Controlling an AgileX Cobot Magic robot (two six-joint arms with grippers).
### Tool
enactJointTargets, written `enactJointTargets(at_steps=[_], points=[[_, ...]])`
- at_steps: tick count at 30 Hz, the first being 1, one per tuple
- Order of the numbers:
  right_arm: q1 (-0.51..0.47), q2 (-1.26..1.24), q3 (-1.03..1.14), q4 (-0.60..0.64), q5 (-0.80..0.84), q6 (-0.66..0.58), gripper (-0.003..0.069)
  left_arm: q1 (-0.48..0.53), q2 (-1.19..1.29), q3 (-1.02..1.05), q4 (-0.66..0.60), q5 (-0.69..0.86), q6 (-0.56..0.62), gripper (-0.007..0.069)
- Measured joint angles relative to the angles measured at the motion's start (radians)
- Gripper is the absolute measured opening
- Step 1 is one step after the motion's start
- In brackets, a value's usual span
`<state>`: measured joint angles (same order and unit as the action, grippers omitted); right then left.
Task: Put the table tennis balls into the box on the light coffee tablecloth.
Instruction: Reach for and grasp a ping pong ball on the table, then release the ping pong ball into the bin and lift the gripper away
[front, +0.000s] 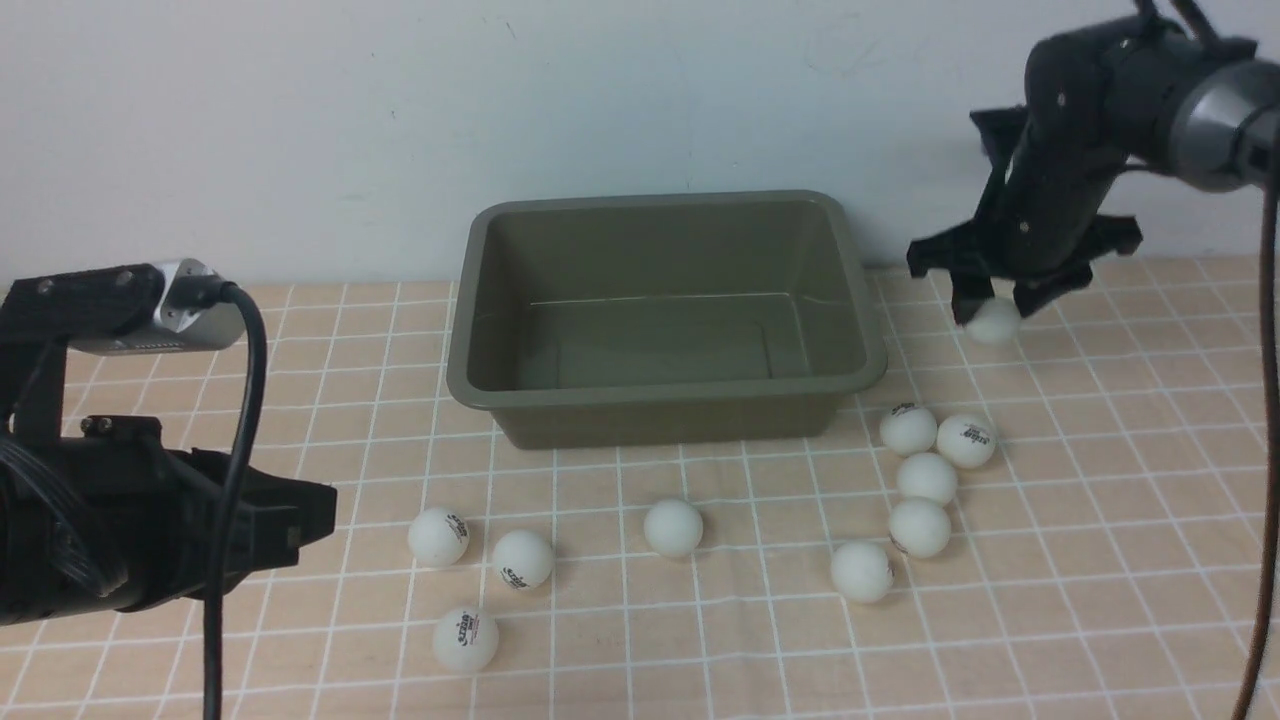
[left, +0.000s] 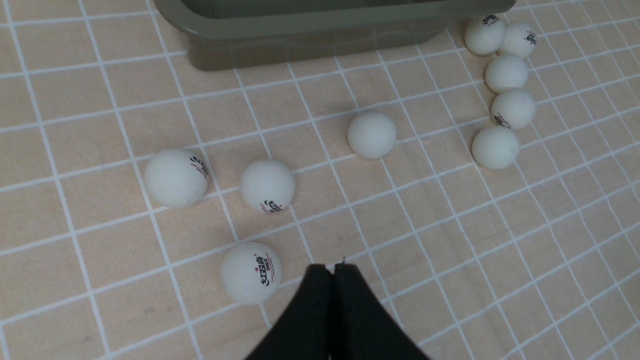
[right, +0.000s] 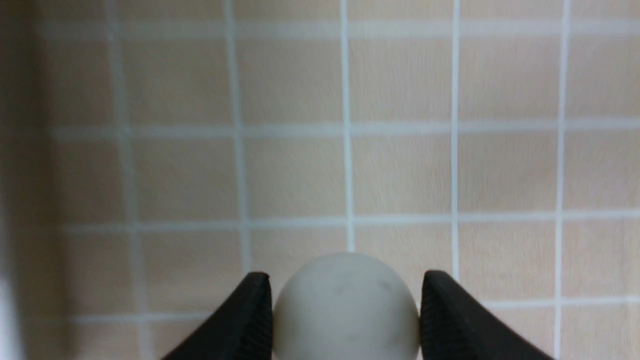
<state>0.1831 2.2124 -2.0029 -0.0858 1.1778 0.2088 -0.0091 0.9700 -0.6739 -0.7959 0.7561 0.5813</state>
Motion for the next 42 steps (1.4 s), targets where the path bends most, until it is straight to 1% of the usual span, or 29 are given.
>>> enactJointTargets(at_steps=[3, 5, 6, 7, 10, 12, 17, 23, 25, 30, 31, 33, 35, 37, 40, 42], points=[[0.004, 0.0, -0.101, 0.1, 0.029, -0.045, 0.0348, 0.0, 0.0, 0.0, 0.0, 0.002, 0.0, -0.0069], [0.018, 0.0, -0.15, 0.187, 0.045, -0.102, 0.0348, 0.0, 0.0, 0.0, -0.001, 0.002, 0.0, -0.0069], [0.02, 0.0, -0.15, 0.196, 0.047, -0.108, 0.0348, 0.0, 0.0, 0.0, -0.001, 0.002, 0.0, -0.0069], [0.04, 0.0, -0.169, 0.256, 0.05, -0.152, 0.0348, 0.0, 0.0, 0.0, -0.001, 0.002, 0.0, -0.0069], [0.084, 0.002, -0.172, 0.315, 0.056, -0.189, 0.0348, 0.0, 0.0, 0.0, -0.001, 0.002, 0.0, -0.0069], [0.119, 0.017, -0.172, 0.33, 0.057, -0.209, 0.0348, 0.0, 0.0, 0.0, -0.001, 0.002, 0.0, -0.0069], [0.165, 0.074, -0.173, 0.339, 0.058, -0.245, 0.0348, 0.0, 0.0, 0.0, -0.001, 0.002, 0.0, -0.0069], [0.187, 0.106, -0.173, 0.341, 0.058, -0.279, 0.0348, 0.0, 0.0, 0.0, -0.001, 0.003, 0.001, -0.0069], [0.191, 0.108, -0.173, 0.345, 0.058, -0.292, 0.0371, 0.0, 0.0, 0.0, -0.001, 0.003, 0.001, -0.0069], [0.192, 0.108, -0.19, 0.335, 0.067, -0.296, 0.0478, 0.0, 0.0, 0.0, -0.001, 0.003, 0.001, -0.0069], [0.192, 0.108, -0.192, 0.334, 0.067, -0.296, 0.0478, 0.0, 0.0, 0.0, -0.001, 0.003, 0.001, -0.0069], [0.192, 0.096, -0.212, 0.305, 0.067, -0.296, 0.0501, 0.0, 0.0, 0.0, -0.001, 0.003, 0.001, -0.0069], [0.191, 0.063, -0.215, 0.27, 0.067, -0.289, 0.0508, 0.0, 0.0, 0.0, -0.001, 0.003, 0.001, -0.0069], [0.178, 0.009, -0.205, 0.209, 0.07, -0.266, 0.051, 0.0, 0.0, 0.0, -0.001, 0.003, 0.001, -0.0069], [0.142, -0.078, -0.164, 0.142, 0.07, -0.227, 0.0509, 0.0, 0.0, 0.0, -0.001, 0.004, 0.001, -0.0069], [0.114, -0.12, -0.129, 0.122, 0.07, -0.215, 0.0509, 0.0, 0.0, 0.0, -0.001, 0.004, 0.001, -0.0069]])
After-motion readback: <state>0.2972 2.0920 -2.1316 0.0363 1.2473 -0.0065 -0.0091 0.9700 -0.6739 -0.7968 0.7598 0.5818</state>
